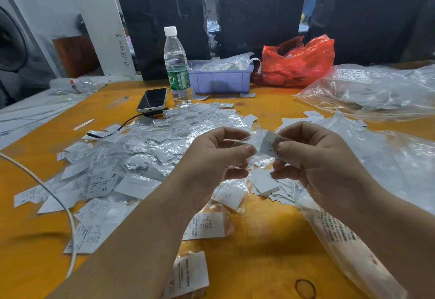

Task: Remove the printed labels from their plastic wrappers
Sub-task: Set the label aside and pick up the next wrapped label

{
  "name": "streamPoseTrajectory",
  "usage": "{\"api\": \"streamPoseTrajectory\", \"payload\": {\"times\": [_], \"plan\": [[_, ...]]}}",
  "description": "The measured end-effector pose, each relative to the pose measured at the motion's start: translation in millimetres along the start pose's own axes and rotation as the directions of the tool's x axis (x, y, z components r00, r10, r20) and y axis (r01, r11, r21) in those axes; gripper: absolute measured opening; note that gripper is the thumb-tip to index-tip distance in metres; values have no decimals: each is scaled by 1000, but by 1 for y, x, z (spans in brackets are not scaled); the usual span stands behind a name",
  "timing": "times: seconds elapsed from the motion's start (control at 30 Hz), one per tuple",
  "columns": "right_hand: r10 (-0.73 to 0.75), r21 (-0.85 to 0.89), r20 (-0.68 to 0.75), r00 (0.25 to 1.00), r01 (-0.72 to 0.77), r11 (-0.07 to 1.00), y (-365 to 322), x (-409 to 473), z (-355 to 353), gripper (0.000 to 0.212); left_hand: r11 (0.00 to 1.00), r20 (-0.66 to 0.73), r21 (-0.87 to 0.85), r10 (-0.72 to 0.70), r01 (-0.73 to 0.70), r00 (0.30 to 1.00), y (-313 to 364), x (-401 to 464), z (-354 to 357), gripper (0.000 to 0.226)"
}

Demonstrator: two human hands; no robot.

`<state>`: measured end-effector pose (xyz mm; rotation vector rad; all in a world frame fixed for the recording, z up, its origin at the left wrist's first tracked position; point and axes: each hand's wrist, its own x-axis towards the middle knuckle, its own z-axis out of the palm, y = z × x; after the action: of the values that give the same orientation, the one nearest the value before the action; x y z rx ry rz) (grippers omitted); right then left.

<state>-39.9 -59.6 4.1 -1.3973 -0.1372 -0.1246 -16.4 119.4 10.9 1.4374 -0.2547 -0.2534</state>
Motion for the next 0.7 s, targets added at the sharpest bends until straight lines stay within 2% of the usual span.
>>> {"api": "streamPoseTrajectory", "payload": {"times": [0.17,0.33,0.47,0.7], "plan": [[-101,-190,26,995,104,976,-1,-4,0,14,1000,3,12,-3,3,1000,1,0,0,20],[-45,-205,49,998,54,977,-2,-5,1,19,1000,12,25,8,-9,1000,1,-1,0,17],[21,-247,107,994,6,969,0,-3,1,14,999,3,33,17,-17,1000,1,-1,-1,19],[15,-281,146,989,27,959,2,-3,0,17,994,18,108,32,-33,999,0,-2,-1,19]]}}
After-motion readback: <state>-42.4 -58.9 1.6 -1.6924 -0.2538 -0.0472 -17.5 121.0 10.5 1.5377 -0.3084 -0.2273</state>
